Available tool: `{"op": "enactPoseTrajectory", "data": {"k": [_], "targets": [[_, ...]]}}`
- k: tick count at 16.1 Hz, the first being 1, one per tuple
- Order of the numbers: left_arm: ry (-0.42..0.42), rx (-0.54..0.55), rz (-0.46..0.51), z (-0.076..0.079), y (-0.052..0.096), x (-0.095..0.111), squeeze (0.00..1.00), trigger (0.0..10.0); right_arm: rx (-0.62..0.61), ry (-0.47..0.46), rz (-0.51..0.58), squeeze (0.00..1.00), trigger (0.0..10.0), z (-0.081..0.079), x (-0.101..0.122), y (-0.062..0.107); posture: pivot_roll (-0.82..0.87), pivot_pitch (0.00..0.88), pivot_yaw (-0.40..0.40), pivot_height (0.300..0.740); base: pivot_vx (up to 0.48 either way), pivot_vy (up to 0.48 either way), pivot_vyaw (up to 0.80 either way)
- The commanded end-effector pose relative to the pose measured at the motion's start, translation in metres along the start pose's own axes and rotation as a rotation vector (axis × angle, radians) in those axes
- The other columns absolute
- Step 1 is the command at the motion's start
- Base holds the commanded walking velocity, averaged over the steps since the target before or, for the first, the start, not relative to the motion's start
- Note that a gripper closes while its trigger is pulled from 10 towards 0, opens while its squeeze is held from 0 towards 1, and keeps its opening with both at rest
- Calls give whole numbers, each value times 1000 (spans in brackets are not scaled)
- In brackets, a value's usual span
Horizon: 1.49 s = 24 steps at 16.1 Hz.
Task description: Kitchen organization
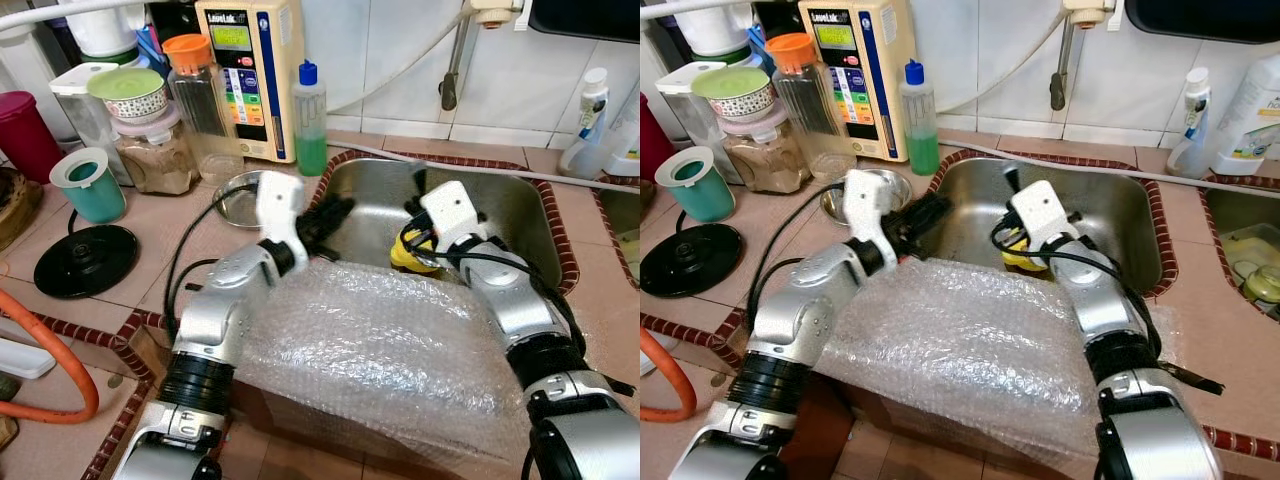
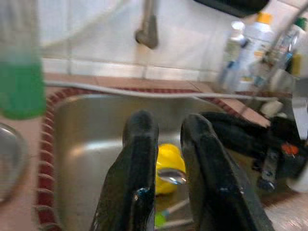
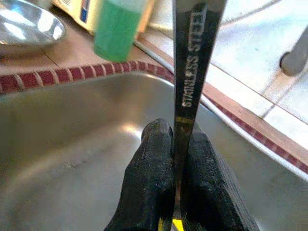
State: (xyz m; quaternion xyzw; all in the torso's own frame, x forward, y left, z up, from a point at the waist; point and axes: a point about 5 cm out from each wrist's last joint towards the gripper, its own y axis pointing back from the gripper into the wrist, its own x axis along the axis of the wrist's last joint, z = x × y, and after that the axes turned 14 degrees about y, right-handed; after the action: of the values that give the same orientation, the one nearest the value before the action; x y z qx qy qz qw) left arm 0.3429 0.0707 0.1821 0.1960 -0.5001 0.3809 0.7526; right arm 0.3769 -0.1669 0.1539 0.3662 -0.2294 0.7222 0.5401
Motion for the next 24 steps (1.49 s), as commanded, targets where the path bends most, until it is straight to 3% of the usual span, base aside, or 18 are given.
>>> {"op": "enactPoseTrajectory", "data": {"k": [1,3,6,10,11,12,13,14,15,16,24], "targets": [[-48,38,6,-10,7,0,1000,10000,-66,21,-38,0,0,15,-4,-1,12,0,77,740,0,0,0],[-87,64,1,-16,12,-2,1000,10000,-107,22,-78,0,0,23,-11,0,19,0,78,740,0,0,0],[-231,94,-89,-26,25,-14,1000,10000,-139,59,-192,0,0,34,-33,8,32,0,85,740,0,0,0],[-250,110,-144,-35,36,-28,1000,10000,-161,51,-296,0,0,38,-50,15,40,0,95,740,0,0,0],[-244,105,-147,-34,36,-31,1000,10000,-160,39,-296,0,706,36,-51,14,41,0,98,740,0,0,0],[-237,106,-152,-32,37,-36,1000,10000,-158,14,-302,0,2667,32,-52,14,42,0,101,740,0,0,0],[-235,106,-154,-31,37,-38,1000,10000,-158,10,-307,157,3216,31,-53,13,42,0,101,740,0,0,0],[-226,86,-176,-28,38,-43,1000,10000,-130,11,-309,933,4392,25,-53,12,48,0,103,740,0,0,0],[-214,75,-191,-27,38,-46,1000,10000,-109,13,-323,1000,8784,20,-54,12,53,0,104,740,0,0,0],[-215,63,-207,-26,40,-48,1000,10000,-85,23,-336,1000,10000,15,-56,11,56,0,104,740,0,0,0],[-193,58,-221,-24,41,-51,1000,10000,-67,2,-352,1000,10000,10,-58,11,51,0,112,740,0,0,0]]}}
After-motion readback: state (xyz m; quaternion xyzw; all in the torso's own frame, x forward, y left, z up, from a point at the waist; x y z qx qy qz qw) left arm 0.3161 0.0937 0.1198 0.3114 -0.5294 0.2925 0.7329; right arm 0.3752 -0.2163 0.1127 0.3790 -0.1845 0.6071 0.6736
